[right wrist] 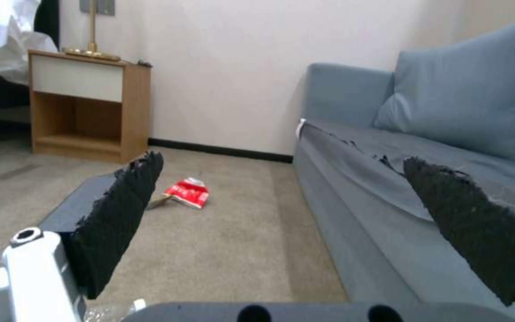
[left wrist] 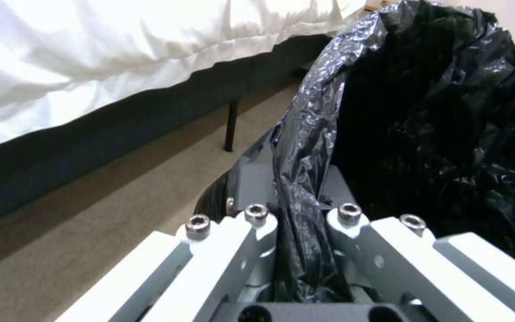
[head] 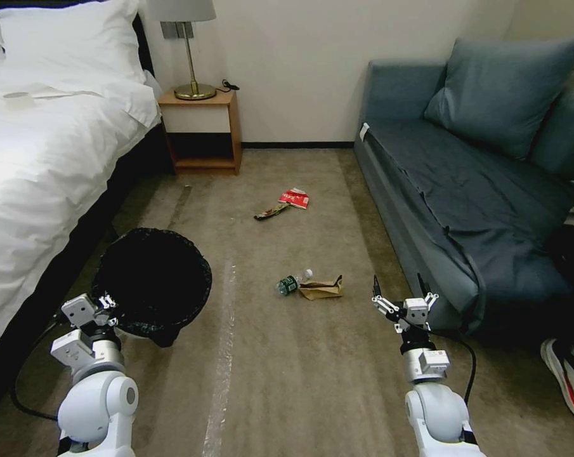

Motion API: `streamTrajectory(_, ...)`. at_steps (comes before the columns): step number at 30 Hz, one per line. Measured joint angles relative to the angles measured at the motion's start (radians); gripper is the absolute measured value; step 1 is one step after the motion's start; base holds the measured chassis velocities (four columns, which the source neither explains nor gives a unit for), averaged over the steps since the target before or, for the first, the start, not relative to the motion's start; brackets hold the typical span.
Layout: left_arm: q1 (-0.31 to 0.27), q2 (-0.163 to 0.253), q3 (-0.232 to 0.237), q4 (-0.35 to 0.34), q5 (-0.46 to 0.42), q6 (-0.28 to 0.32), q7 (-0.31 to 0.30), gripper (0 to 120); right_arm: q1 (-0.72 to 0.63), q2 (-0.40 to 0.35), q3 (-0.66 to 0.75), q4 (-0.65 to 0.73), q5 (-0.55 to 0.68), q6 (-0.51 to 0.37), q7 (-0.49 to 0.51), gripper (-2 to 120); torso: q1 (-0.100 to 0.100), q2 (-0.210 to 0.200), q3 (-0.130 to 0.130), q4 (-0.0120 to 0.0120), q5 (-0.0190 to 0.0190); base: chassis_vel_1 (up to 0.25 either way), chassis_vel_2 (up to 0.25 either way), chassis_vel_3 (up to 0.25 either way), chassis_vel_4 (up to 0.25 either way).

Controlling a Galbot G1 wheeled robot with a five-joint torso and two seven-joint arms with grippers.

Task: Pick up the trash bin, then pick up the garbage on the floor and place it into the trash bin.

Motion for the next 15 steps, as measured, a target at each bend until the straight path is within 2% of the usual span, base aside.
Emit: streamTrajectory(15, -0.016, 0.0, -0.002, -0.002, -0.002, 0.007, -0.006, 4, 0.005, 0.006, -0.006, -0.005, -0.016, -0.005, -0.008, 100, 0.0, 0.0, 0.0, 0.0, 0.0, -0.082, 0.092, 0.084, -0.083)
